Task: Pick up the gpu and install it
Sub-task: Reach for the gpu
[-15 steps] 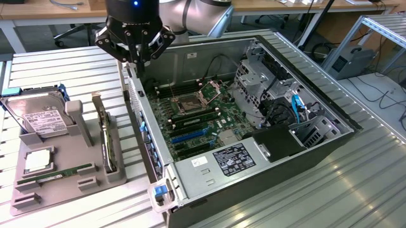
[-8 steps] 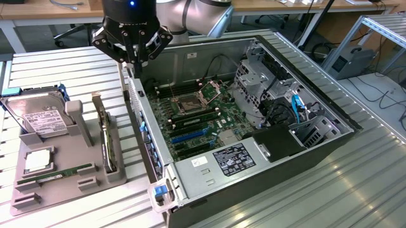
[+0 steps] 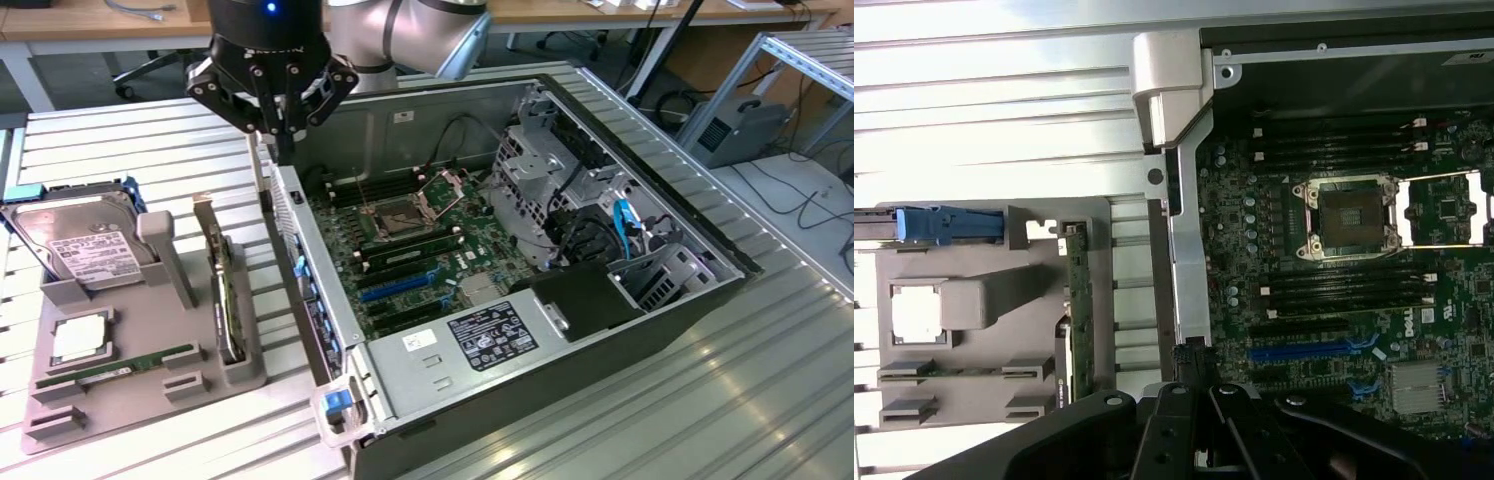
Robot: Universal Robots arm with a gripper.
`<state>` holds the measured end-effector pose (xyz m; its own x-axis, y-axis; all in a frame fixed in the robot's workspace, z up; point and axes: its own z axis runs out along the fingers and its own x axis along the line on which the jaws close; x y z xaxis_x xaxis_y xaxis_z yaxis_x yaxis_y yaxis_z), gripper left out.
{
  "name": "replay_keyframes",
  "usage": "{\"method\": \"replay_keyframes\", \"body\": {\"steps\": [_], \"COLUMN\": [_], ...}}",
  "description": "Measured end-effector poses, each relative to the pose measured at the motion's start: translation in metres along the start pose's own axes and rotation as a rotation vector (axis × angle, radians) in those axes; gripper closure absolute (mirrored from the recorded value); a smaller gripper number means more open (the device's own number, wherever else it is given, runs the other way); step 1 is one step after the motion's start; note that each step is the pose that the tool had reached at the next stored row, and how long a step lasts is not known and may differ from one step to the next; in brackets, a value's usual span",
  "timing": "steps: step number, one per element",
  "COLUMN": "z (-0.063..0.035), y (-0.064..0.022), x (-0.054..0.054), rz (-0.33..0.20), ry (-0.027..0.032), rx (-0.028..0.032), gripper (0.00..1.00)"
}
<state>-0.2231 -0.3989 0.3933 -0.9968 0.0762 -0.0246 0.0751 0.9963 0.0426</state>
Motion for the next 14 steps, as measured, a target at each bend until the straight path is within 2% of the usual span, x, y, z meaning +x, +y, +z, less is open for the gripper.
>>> {"method": "replay_keyframes", "body": {"steps": [14], "z": [-0.0001], "y": [-0.0004], "x": [0.0056], "rz": [0.0], "ry": [0.0], "rx": [0.0003], "gripper": [0.89]}}
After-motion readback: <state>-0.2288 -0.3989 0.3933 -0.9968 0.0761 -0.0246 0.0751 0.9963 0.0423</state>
